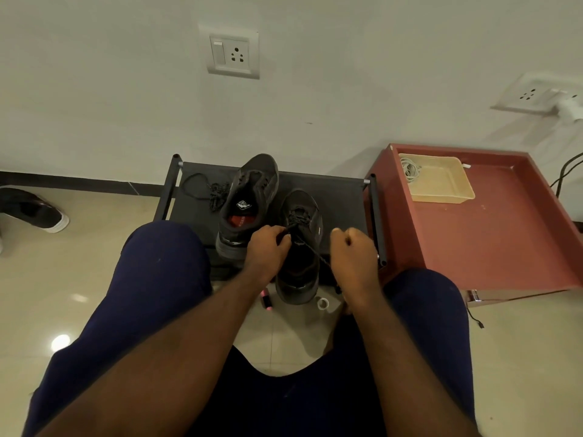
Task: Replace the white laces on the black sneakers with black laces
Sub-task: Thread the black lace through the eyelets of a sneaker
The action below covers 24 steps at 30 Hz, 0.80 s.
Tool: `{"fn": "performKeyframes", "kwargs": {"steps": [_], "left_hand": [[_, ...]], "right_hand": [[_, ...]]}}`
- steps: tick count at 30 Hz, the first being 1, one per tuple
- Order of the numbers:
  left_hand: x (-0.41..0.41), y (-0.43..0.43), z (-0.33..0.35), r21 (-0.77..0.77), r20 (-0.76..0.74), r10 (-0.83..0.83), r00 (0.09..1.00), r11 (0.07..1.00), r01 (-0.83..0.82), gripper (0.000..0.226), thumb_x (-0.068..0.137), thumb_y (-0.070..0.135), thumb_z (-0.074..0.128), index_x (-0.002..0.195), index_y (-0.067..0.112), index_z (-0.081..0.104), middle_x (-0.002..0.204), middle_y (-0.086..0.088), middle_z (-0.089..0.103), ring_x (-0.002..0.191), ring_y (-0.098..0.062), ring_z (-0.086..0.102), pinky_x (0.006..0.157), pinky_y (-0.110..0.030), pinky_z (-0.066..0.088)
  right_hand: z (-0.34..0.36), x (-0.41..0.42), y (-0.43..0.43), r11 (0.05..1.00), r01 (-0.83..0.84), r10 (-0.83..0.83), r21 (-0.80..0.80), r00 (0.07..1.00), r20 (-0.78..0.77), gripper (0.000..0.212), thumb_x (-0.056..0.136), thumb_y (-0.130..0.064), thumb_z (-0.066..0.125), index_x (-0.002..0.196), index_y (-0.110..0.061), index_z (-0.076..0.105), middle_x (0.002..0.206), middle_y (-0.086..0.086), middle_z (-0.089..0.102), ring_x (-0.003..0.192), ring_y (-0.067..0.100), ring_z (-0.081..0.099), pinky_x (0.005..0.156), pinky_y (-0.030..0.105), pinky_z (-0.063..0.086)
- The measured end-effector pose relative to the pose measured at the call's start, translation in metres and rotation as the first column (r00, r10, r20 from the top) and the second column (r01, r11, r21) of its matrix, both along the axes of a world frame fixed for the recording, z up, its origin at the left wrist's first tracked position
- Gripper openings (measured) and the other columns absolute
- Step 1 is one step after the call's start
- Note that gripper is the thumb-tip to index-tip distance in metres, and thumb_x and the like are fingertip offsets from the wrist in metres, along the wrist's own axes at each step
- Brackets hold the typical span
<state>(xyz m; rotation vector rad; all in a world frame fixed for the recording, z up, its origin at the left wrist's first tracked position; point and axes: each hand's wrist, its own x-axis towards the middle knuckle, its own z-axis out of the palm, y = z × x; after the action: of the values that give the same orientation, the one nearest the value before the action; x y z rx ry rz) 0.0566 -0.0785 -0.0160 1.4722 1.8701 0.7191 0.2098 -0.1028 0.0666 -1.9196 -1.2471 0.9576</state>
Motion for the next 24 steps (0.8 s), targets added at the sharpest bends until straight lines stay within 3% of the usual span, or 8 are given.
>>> {"fn": "performKeyframes", "kwargs": {"steps": [2,4,9,12,16,21,24], "left_hand": [[0.001,0.001,0.0,0.016,-0.014,-0.009,1.0,1.0,0.009,0.026,0.097,0.022,0.058,0.118,0.01,0.068,0.106,-0.008,0.063,0.095,-0.02,0.061,0.086,-0.031,0.05],[0.002,0.001,0.0,0.018,-0.033,-0.012,0.999,1.0,0.012,0.027,0.097,0.022,0.058,0.118,0.009,0.068,0.106,-0.01,0.063,0.095,-0.021,0.061,0.084,-0.029,0.047],[0.001,0.002,-0.002,0.013,-0.051,-0.046,0.998,0.999,0.047,0.025,0.096,0.023,0.058,0.112,0.01,0.071,0.09,-0.006,0.055,0.082,-0.019,0.056,0.073,-0.027,0.039],[0.001,0.001,-0.002,0.019,-0.086,-0.067,0.994,0.997,0.069,0.022,0.095,0.023,0.058,0.102,0.008,0.072,0.082,-0.005,0.049,0.076,-0.019,0.052,0.068,-0.027,0.034],[0.003,0.001,0.0,-0.005,-0.121,-0.041,0.992,0.999,0.041,0.022,0.096,0.021,0.054,0.09,0.006,0.068,0.082,-0.005,0.048,0.074,-0.02,0.051,0.065,-0.028,0.032],[0.007,-0.001,0.004,-0.022,-0.113,-0.025,0.993,1.0,0.022,0.024,0.098,0.019,0.051,0.087,0.003,0.065,0.089,-0.009,0.054,0.078,-0.023,0.054,0.07,-0.036,0.047],[0.005,0.003,0.003,-0.02,-0.101,-0.006,0.995,1.0,0.004,0.026,0.095,0.018,0.052,0.082,0.0,0.064,0.085,-0.011,0.054,0.075,-0.024,0.054,0.065,-0.035,0.042]], "right_hand": [[-0.01,-0.001,-0.003,0.979,-0.146,0.176,-0.141,0.957,0.23,0.017,0.097,-0.028,0.055,0.088,-0.014,0.049,0.084,0.004,0.06,0.076,0.022,0.058,0.073,0.044,0.052],[-0.014,-0.006,-0.006,0.932,-0.236,0.312,-0.276,0.908,0.28,0.019,0.099,-0.031,0.055,0.105,-0.014,0.049,0.1,0.008,0.063,0.093,0.027,0.062,0.083,0.045,0.054],[-0.015,-0.015,-0.006,0.836,-0.301,0.491,-0.458,0.784,0.38,0.028,0.1,-0.041,0.055,0.11,-0.014,0.057,0.109,0.007,0.064,0.102,0.028,0.062,0.085,0.042,0.052],[-0.009,-0.015,-0.008,0.8,-0.299,0.545,-0.519,0.725,0.421,0.028,0.102,-0.039,0.052,0.112,-0.014,0.059,0.108,0.007,0.063,0.104,0.028,0.062,0.079,0.038,0.048],[-0.003,-0.019,-0.008,0.791,-0.466,0.592,-0.396,0.748,0.3,0.031,0.103,-0.036,0.049,0.084,-0.013,0.057,0.085,0.007,0.063,0.083,0.027,0.063,0.075,0.041,0.053],[0.007,-0.021,-0.01,0.793,-0.574,0.608,-0.203,0.765,0.214,0.033,0.105,-0.032,0.046,0.086,-0.01,0.06,0.079,0.006,0.064,0.074,0.026,0.06,0.07,0.045,0.05],[0.007,-0.017,-0.012,0.805,-0.567,0.592,-0.174,0.789,0.165,0.033,0.106,-0.032,0.045,0.087,-0.01,0.061,0.067,-0.003,0.054,0.06,0.013,0.049,0.061,0.036,0.044]]}}
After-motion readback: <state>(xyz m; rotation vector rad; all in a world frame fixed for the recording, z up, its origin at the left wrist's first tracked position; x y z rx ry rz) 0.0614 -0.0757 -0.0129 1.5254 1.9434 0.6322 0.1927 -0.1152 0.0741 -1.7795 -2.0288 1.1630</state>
